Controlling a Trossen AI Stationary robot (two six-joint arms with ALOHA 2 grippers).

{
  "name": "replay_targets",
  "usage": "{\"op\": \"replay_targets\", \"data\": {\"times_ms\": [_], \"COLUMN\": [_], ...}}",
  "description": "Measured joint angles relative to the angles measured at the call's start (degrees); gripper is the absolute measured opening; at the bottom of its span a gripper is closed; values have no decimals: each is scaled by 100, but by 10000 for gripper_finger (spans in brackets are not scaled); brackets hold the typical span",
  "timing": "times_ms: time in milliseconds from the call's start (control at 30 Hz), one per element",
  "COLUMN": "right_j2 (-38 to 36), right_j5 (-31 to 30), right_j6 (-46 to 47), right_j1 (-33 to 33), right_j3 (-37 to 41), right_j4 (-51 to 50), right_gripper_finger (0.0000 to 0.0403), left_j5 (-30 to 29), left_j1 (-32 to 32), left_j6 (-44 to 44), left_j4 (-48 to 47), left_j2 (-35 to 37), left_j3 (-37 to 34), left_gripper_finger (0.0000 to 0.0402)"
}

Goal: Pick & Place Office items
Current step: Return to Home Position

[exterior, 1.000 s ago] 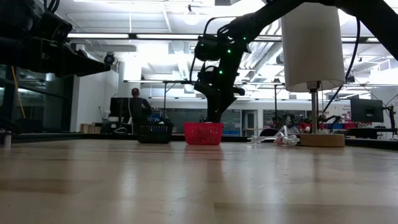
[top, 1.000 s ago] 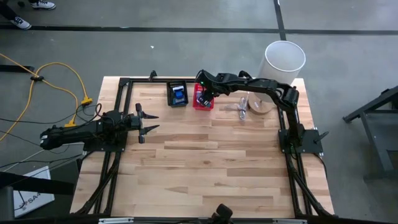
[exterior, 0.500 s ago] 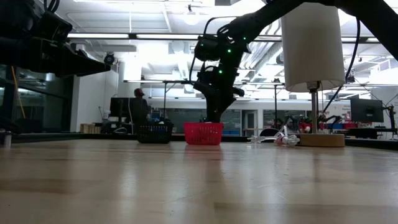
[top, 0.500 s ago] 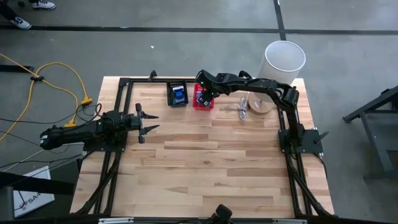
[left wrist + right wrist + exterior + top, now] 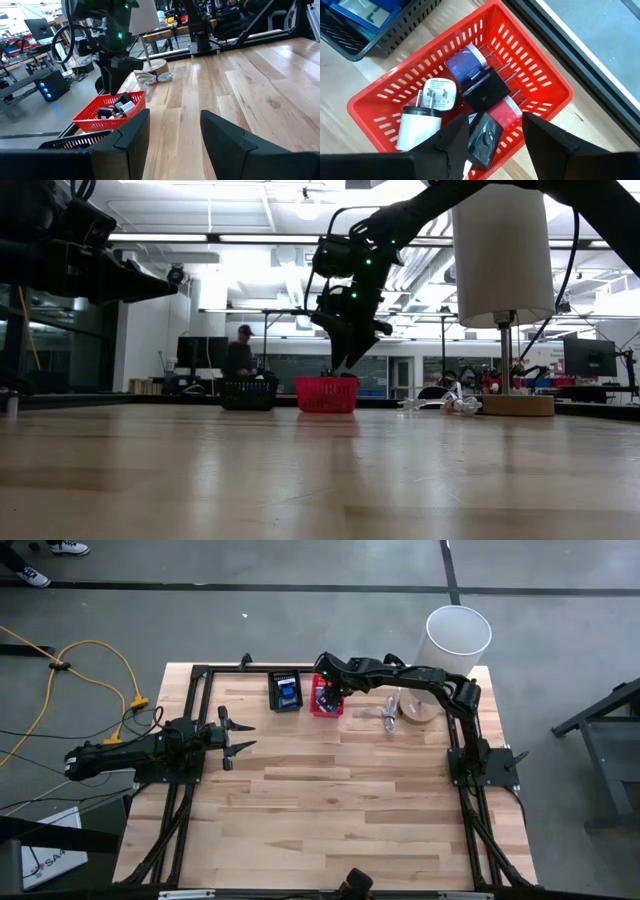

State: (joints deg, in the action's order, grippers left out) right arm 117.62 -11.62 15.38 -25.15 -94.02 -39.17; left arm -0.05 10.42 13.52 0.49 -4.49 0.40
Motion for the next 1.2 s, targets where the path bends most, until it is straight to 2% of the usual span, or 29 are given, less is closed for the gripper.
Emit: {"op": "replay_targets", "data": {"times_ms": [433,767,1000,1200], "right_j2": [-9,-366,-626,-904], "right_j5": [1,156,369,212], "right_j6": [-18,-362,-489,-454], "right_j1": [2,31,307,596], "right_j3": [1,4,5,-2], "right_j4": [283,512,538,530], "right_gripper_finger": [171,172,172,172], "left_j5": [0,0,0,0], "left_j1": [0,2,2,0], "left_j6": [0,0,0,0], "left_j4": [0,0,0,0], "left_j2": [0,-2,-2,-2], "left_j3": [0,0,0,0], "left_gripper_finger": [167,167,167,167]}}
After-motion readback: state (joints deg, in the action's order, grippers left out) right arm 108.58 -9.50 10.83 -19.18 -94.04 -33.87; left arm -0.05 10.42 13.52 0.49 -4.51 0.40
